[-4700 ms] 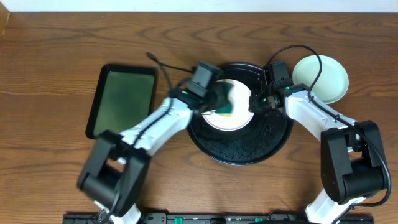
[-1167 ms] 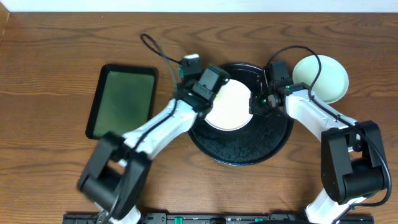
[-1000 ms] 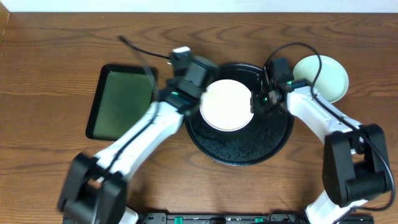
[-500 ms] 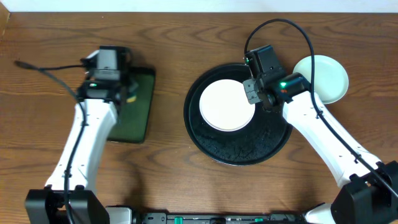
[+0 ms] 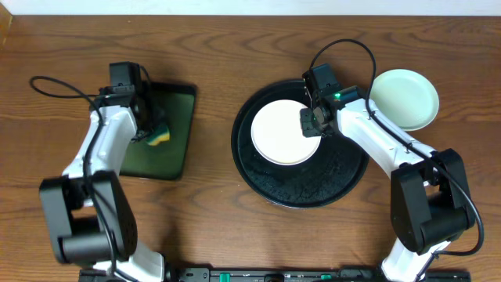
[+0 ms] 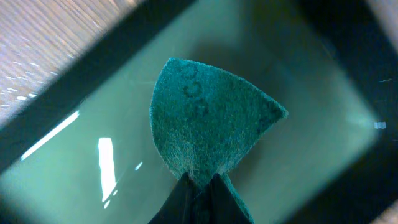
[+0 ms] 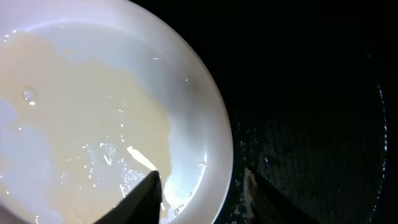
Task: Clean dirty plates on tray and stack at the side
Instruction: 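Lift the pink plate by its rim with the right gripper, then tilt the pink plate over the black tray with the right gripper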
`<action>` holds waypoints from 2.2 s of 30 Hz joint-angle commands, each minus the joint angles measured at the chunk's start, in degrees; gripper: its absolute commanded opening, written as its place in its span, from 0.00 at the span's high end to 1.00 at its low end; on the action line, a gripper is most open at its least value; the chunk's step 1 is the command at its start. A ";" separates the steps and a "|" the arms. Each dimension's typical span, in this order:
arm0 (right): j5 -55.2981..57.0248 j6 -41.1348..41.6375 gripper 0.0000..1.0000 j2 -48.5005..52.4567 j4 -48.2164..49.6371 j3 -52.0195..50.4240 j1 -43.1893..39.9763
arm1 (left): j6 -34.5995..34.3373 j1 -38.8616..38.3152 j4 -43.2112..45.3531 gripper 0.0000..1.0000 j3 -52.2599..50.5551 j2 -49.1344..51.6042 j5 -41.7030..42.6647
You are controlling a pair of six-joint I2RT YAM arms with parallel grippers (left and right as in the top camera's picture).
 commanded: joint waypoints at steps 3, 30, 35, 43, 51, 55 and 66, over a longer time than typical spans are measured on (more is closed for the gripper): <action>-0.83 1.99 0.53 -0.26 0.02 0.26 -0.20 | 1.68 0.15 1.73 0.70 -0.39 3.50 2.01; -2.36 5.77 0.59 7.80 0.26 0.24 -2.78 | 2.05 0.20 -1.22 0.24 0.94 -17.53 2.05; -2.32 5.55 0.97 7.96 1.66 0.33 -2.86 | 2.05 0.20 -1.20 0.23 0.94 -17.53 2.03; 4.13 0.52 0.99 4.22 -3.21 5.97 -2.69 | 2.05 0.20 -1.20 0.23 0.94 -17.53 2.05; 23.26 -12.33 0.99 -4.52 -10.84 16.22 2.14 | 2.05 0.20 -1.20 0.22 0.94 -17.53 2.05; 34.42 -20.46 0.99 -7.87 -9.79 16.70 5.90 | 2.05 0.20 -1.20 0.22 0.94 -17.53 2.05; 49.44 -54.93 0.99 -9.60 -6.95 16.70 17.55 | 2.05 0.20 -1.20 0.22 0.94 -17.53 2.05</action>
